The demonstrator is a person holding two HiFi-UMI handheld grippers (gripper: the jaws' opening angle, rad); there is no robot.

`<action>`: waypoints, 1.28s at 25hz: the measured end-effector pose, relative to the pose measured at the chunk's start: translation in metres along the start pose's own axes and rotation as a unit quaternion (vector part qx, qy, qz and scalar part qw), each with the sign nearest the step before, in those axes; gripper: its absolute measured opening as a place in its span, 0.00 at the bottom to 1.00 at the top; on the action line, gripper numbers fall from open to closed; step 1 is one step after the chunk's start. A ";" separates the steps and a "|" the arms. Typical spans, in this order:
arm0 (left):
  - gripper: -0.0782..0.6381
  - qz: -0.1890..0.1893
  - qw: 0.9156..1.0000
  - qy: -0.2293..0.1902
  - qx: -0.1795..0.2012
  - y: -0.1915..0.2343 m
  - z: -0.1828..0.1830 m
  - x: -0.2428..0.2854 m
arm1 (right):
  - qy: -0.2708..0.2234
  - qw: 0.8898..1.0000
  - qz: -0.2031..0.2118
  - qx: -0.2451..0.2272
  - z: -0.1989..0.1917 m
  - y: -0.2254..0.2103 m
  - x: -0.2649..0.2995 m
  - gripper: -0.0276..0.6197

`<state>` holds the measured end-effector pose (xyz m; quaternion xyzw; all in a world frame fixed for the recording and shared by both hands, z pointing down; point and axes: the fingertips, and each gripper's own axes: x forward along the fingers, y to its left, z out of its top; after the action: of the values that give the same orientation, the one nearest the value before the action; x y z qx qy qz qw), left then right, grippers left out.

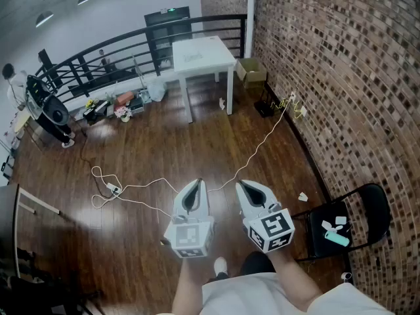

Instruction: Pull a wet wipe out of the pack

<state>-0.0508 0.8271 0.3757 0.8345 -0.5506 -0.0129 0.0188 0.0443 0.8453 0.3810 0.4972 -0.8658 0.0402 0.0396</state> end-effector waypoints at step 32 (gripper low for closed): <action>0.13 0.050 0.999 -0.011 -0.005 0.127 -0.002 0.479 | 0.007 1.000 0.006 -0.023 0.034 -0.331 0.392 0.02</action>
<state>0.0209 0.3363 0.3834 0.8056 -0.5917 -0.0234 0.0177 0.1327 0.3395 0.4001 0.4904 -0.8692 0.0240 0.0574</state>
